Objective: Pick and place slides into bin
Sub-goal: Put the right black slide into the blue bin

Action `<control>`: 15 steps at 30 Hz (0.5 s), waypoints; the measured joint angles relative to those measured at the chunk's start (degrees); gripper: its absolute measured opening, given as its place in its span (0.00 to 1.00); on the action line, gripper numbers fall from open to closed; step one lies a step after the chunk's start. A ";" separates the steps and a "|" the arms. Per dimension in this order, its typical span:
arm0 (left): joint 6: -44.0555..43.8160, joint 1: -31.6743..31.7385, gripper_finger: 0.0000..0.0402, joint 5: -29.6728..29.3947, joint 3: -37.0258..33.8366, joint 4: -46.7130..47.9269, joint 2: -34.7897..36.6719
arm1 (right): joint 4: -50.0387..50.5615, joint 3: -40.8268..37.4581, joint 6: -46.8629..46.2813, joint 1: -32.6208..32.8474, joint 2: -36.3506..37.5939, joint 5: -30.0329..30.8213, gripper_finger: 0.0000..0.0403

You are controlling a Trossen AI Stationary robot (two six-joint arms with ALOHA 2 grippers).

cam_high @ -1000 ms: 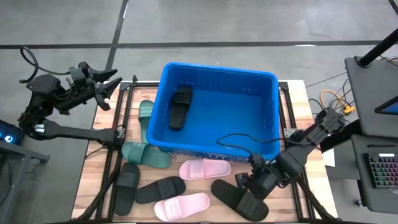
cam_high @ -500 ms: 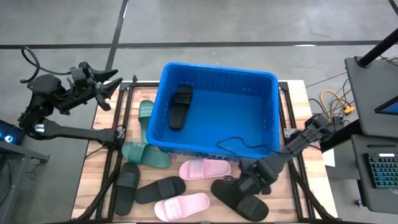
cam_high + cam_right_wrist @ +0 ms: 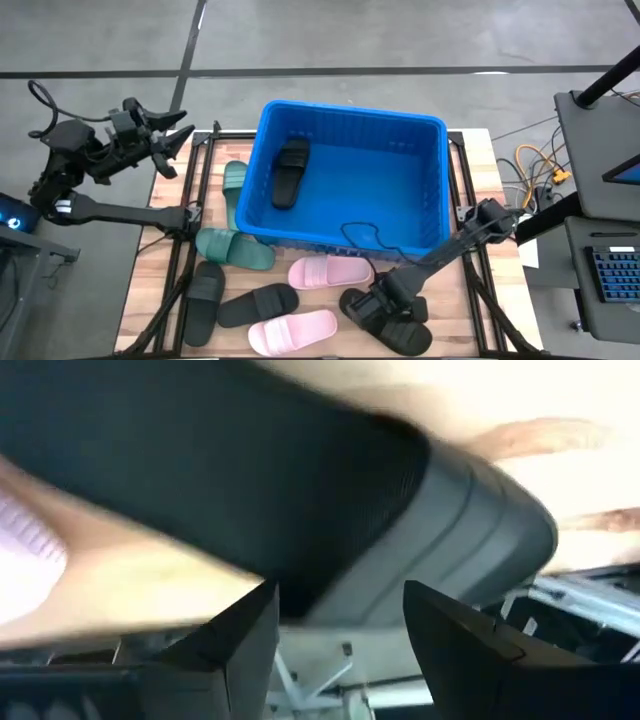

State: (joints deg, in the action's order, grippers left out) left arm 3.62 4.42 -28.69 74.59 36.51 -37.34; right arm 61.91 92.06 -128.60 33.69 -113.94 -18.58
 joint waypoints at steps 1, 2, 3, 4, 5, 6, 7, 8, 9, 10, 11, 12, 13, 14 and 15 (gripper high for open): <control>0.02 -0.01 0.44 -0.01 0.00 0.00 0.04 | 0.16 0.43 0.01 0.00 -0.81 0.02 0.51; 0.02 -0.01 0.44 0.00 0.00 0.00 0.12 | 0.70 0.92 0.01 0.01 -1.61 0.03 0.51; 0.02 0.00 0.44 -0.01 0.00 0.00 0.20 | 2.04 1.47 0.01 0.02 -2.47 0.06 0.51; 0.02 -0.01 0.44 0.00 0.00 0.00 0.36 | 3.81 2.08 0.01 0.03 -3.45 0.03 0.51; 0.02 0.00 0.44 0.00 0.00 0.00 0.47 | 5.32 2.85 0.01 0.10 -4.42 -0.05 0.51; 0.02 0.01 0.44 0.00 0.00 -0.01 0.51 | 6.73 3.79 0.04 0.16 -5.37 -0.07 0.51; 0.02 -0.01 0.44 0.00 0.00 -0.02 0.55 | 8.75 4.84 0.30 0.19 -6.27 -0.16 0.51; 0.02 0.01 0.44 0.00 0.00 -0.02 0.63 | 11.21 6.00 0.62 0.24 -7.18 -0.22 0.51; 0.02 -0.01 0.44 0.04 0.00 0.02 0.72 | 13.95 7.24 1.22 0.31 -8.08 -0.04 0.51; 0.04 -0.01 0.44 0.06 0.00 0.01 0.74 | 16.43 8.57 1.95 0.31 -9.08 0.14 0.51; 0.07 0.00 0.44 0.07 0.00 -0.01 0.76 | 18.68 9.96 2.66 0.32 -10.13 0.12 0.51; 0.08 -0.01 0.44 0.07 0.00 -0.04 0.82 | 20.54 11.40 3.33 0.33 -10.99 0.13 0.51; 0.10 0.00 0.44 0.07 0.00 -0.03 1.01 | 22.79 12.77 3.95 0.31 -11.76 0.13 0.51; 0.13 0.01 0.44 0.09 0.00 0.02 1.15 | 25.01 14.05 4.15 0.31 -12.43 0.15 0.51; 0.13 -0.01 0.44 0.09 0.00 -0.03 1.21 | 26.79 15.29 4.26 0.31 -13.14 0.14 0.51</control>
State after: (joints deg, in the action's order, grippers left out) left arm 3.75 4.41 -28.60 74.59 36.49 -36.13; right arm 88.70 107.35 -124.34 34.00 -127.07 -18.44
